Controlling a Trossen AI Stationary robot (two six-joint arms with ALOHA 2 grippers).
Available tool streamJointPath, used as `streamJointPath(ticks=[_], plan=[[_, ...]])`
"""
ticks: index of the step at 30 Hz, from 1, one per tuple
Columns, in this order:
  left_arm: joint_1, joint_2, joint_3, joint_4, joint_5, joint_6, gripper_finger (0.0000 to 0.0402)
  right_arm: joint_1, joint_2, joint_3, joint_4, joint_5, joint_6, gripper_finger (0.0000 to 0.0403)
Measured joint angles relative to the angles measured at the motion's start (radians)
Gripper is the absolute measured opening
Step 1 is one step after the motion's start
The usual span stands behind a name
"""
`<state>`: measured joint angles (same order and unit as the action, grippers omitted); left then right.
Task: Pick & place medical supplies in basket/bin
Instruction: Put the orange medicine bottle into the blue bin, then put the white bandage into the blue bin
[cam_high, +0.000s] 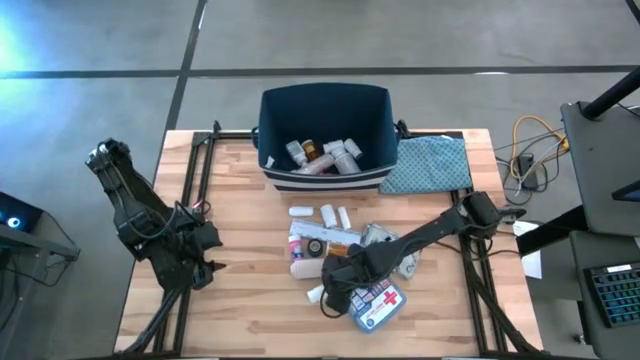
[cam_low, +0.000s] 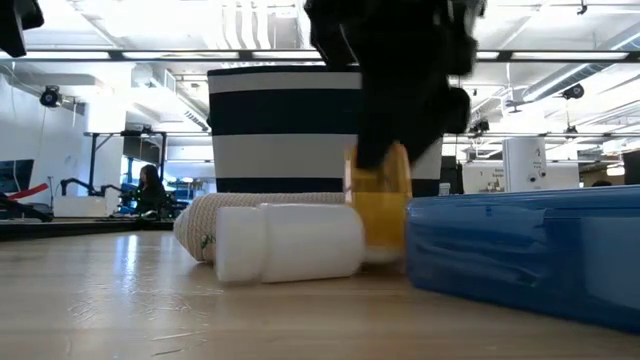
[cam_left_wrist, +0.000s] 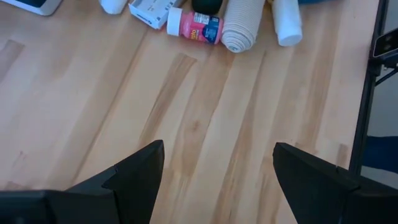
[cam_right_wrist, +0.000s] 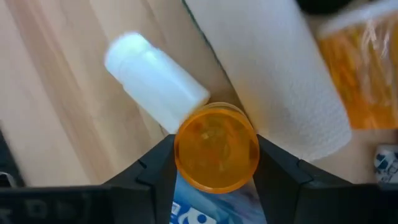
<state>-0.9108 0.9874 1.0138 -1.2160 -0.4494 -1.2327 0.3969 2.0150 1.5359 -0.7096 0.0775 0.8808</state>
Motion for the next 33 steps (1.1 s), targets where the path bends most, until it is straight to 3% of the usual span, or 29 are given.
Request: streamJointPath(ticks=[6,9,13,15,19,25,29,33], plan=[[0.0,0.0,0.0,0.0,0.0,0.019,0.0279,-0.03,-0.067,0.148,-0.043,0.057,-0.019,0.0157],[0.0,0.0,0.0,0.001,-0.009,0.019,0.0279,-0.06,-0.12,0.266,-0.108,0.21,-0.055,0.0157],[0.0,0.0,0.0,0.003,-0.03,0.018,0.0279,-0.134,-0.171,0.447,-0.183,0.491,-0.143,0.0158],[0.0,0.0,0.0,0.005,-0.042,0.017,0.0279,-0.201,-0.183,0.53,-0.217,0.566,-0.183,0.0159],[0.001,0.001,0.0,0.01,-0.095,0.002,0.0279,-0.384,-0.181,0.633,-0.314,0.541,-0.224,0.0173],[0.015,0.002,0.0,0.009,-0.163,-0.081,0.0279,-0.605,-0.183,0.659,-0.37,0.32,-0.249,0.0254],[0.074,0.002,-0.014,0.01,-0.164,-0.126,0.0279,-0.664,-0.186,0.666,-0.382,0.29,-0.31,0.0321],[0.19,0.003,-0.055,0.131,-0.158,-0.055,0.0279,-0.671,-0.206,0.674,-0.349,0.325,-0.55,0.0367]])
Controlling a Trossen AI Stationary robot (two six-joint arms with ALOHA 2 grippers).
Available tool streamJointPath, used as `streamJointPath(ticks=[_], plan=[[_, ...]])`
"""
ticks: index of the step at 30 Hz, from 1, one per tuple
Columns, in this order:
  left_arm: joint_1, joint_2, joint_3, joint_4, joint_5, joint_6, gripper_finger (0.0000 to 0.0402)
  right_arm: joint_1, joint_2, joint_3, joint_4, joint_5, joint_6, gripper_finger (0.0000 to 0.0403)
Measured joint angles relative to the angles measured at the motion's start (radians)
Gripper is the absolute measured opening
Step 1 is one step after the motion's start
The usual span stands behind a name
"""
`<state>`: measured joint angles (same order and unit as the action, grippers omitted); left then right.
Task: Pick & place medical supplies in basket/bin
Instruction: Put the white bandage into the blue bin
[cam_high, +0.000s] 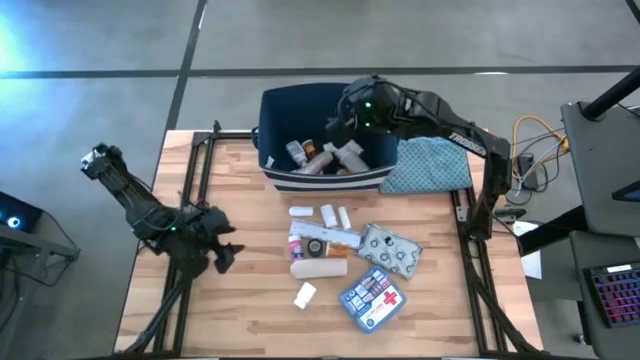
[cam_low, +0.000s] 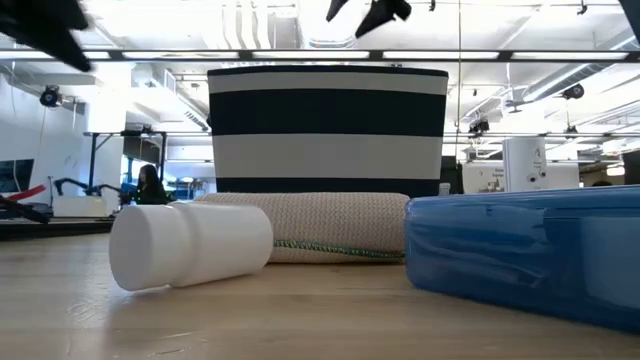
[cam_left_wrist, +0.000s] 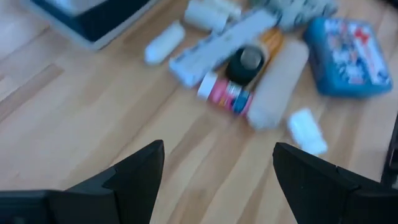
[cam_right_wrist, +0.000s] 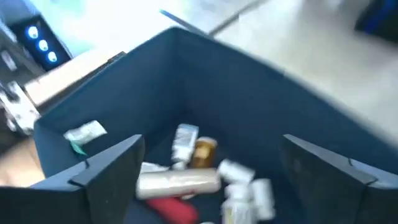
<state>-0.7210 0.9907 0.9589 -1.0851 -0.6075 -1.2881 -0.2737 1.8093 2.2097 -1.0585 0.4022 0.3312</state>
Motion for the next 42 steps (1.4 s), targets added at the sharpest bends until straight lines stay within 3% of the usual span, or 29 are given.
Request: streamJointPath(ticks=[5,8,13,18,23,29,42], plan=[[0.227,0.054,-0.105,0.451,0.04,0.488,0.0279,0.0,-0.015,0.025,-0.048,-0.064,-0.294,0.0378],[0.401,0.12,-0.151,0.639,0.143,0.646,0.0278,0.001,-0.016,0.019,-0.1,-0.118,-0.372,0.0379],[0.644,0.269,-0.157,0.716,0.319,0.887,0.0251,0.0,-0.017,0.01,-0.17,-0.123,-0.434,0.0379],[0.734,0.43,-0.076,0.708,0.368,1.22,0.021,-0.005,-0.018,0.005,-0.173,-0.118,-0.502,0.0379],[0.788,0.569,0.008,0.69,0.38,1.327,0.0189,-0.031,-0.018,-0.008,-0.174,-0.112,-0.511,0.0379],[0.814,0.686,0.076,0.649,0.486,1.384,0.0187,-0.039,-0.023,-0.011,-0.208,-0.113,-0.464,0.0379],[0.815,0.727,0.06,0.653,0.495,1.258,0.0186,-0.039,-0.031,-0.012,-0.208,-0.116,-0.409,0.0379]])
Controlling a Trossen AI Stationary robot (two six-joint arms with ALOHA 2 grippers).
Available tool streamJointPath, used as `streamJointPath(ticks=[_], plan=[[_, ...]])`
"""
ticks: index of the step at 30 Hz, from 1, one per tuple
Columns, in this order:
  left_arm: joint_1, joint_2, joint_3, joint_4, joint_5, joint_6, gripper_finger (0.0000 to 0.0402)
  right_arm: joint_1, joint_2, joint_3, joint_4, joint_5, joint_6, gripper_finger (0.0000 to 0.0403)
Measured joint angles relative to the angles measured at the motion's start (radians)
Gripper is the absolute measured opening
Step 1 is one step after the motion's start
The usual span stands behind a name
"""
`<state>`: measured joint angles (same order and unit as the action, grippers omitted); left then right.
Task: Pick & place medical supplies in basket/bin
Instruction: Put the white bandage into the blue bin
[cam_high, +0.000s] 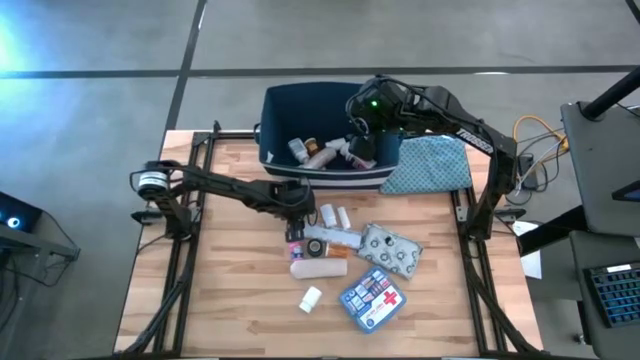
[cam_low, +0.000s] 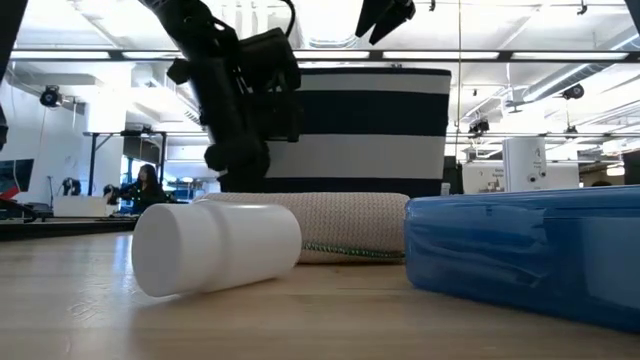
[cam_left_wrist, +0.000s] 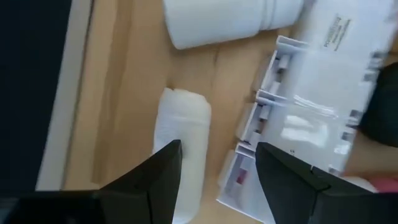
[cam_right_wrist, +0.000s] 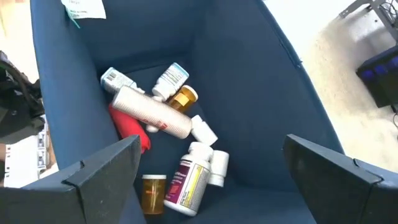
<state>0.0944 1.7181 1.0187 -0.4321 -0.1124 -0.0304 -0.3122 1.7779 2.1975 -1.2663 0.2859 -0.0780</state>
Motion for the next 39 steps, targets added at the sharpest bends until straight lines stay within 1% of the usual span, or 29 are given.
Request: streamJointPath(ticks=[2,4,6,8,10,13,17,21,24,26,29,31,35,39], plan=[[0.0,-0.016,0.0,-0.01,0.025,-0.018,0.0186,0.0,0.0,0.0,0.0,0.0,0.0,0.0379],[-0.001,-0.033,0.0,-0.012,0.014,-0.036,0.0186,0.0,0.0,0.0,0.001,0.0,0.0,0.0379],[-0.001,-0.044,-0.001,-0.009,-0.036,-0.043,0.0186,0.0,0.0,0.0,0.001,0.0,0.0,0.0379],[-0.002,-0.049,-0.002,0.001,-0.106,-0.04,0.0186,0.0,0.0,-0.001,0.008,0.0,0.0,0.0379],[-0.002,-0.048,-0.008,0.022,-0.134,-0.007,0.0186,0.0,0.0,-0.001,0.019,0.0,-0.002,0.0379],[-0.002,-0.027,-0.022,0.042,-0.133,0.051,0.0186,0.0,0.0,-0.001,0.025,0.0,-0.004,0.0379],[-0.003,0.001,-0.041,0.054,-0.135,0.062,0.0186,0.0,0.0,-0.003,0.025,0.0,-0.003,0.0379],[-0.004,0.014,-0.072,0.101,-0.138,0.045,0.0186,0.0,0.0,-0.005,0.025,0.001,-0.003,0.0379],[-0.004,0.014,-0.082,0.106,-0.133,0.016,0.0186,0.0,0.0,-0.007,0.025,0.001,-0.003,0.0379],[-0.004,0.013,-0.082,0.102,-0.11,-0.011,0.0186,0.0,0.0,-0.01,0.025,0.001,-0.002,0.0379],[-0.009,0.004,-0.077,0.079,-0.038,-0.072,0.0186,0.0,0.0,-0.017,0.025,0.002,0.0,0.0379],[-0.017,-0.002,-0.07,0.054,-0.023,-0.092,0.0187,0.0,0.0,-0.023,0.024,0.002,0.0,0.0379],[-0.021,-0.028,-0.051,0.039,-0.053,-0.094,0.0187,0.0,0.0,-0.04,0.025,0.002,0.0,0.0379],[-0.016,-0.041,-0.042,0.045,-0.134,-0.091,0.0187,0.0,0.0,-0.062,0.027,0.003,0.0,0.0379]])
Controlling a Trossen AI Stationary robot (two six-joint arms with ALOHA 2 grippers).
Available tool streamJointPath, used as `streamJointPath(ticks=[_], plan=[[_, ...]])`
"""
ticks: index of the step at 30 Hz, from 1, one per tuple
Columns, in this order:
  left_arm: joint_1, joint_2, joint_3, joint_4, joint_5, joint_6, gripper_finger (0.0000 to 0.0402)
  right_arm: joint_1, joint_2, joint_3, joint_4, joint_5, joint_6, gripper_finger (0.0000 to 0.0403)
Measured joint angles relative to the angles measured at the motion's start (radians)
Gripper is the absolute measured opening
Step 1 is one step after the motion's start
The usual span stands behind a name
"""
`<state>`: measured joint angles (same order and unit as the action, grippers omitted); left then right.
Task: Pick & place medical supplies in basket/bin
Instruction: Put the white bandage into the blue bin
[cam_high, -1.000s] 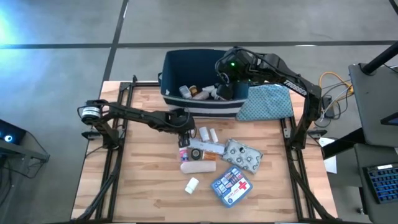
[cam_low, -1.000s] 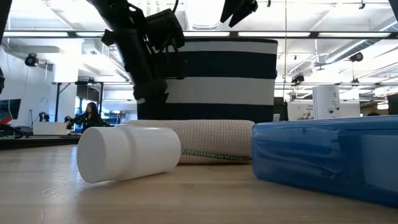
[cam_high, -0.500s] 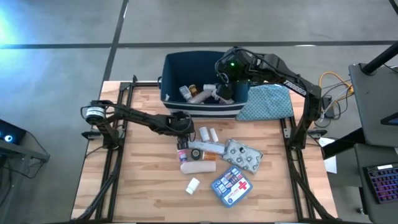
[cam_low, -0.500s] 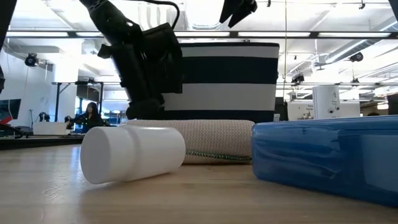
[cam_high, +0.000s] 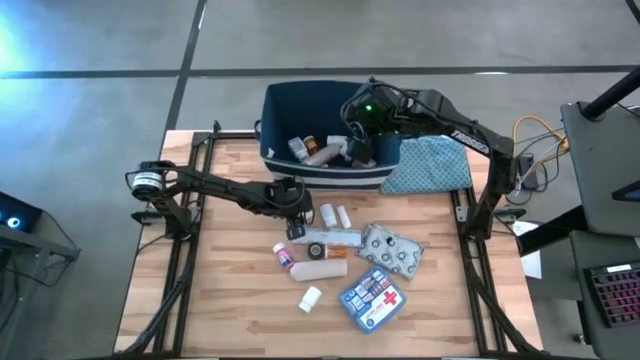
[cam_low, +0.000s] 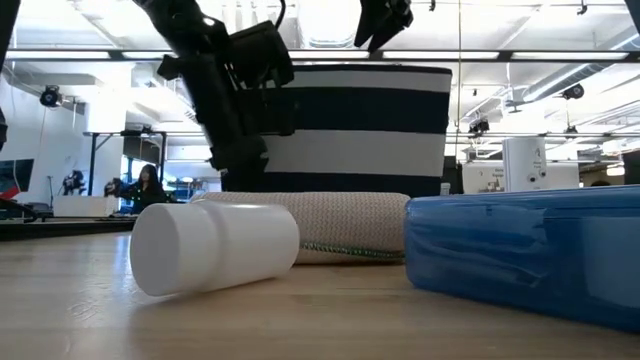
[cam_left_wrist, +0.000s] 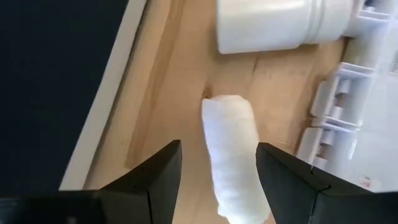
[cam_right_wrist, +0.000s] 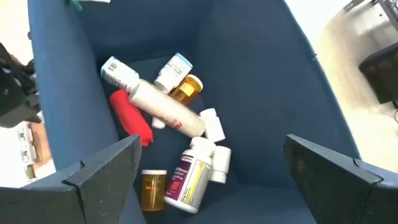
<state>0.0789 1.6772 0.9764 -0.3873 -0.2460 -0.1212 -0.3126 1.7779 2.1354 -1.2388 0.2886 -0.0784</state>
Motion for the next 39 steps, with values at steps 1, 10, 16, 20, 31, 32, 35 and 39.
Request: streamJointPath(ticks=[1,10,16,20,31,32,35,39], plan=[[0.001,0.0,0.0,0.0,-0.003,0.0,0.0187,0.0,0.0,-0.007,0.004,0.0,-0.001,0.0379],[-0.001,0.042,-0.05,0.08,-0.022,-0.023,0.0187,0.0,0.0,-0.036,0.048,0.0,-0.01,0.0379],[0.0,0.07,-0.068,0.098,-0.024,-0.048,0.0186,0.0,-0.002,-0.036,0.049,0.002,-0.011,0.0379],[0.0,0.068,-0.073,0.097,-0.019,-0.054,0.0162,0.0,-0.004,-0.036,0.049,0.002,-0.011,0.0379],[-0.023,-0.039,-0.045,-0.127,-0.02,-0.188,0.0026,0.0,-0.018,-0.036,0.105,-0.001,-0.052,0.0379],[-0.037,-0.067,-0.045,-0.163,-0.015,-0.218,0.0026,0.0,-0.024,-0.036,0.124,-0.002,-0.062,0.0379],[-0.095,-0.178,-0.045,-0.248,0.042,-0.303,0.003,0.0,-0.04,-0.036,0.177,-0.002,-0.093,0.0379],[-0.191,-0.381,-0.037,-0.252,0.112,-0.482,0.0043,-0.002,-0.063,-0.036,0.239,-0.002,-0.143,0.0379]])
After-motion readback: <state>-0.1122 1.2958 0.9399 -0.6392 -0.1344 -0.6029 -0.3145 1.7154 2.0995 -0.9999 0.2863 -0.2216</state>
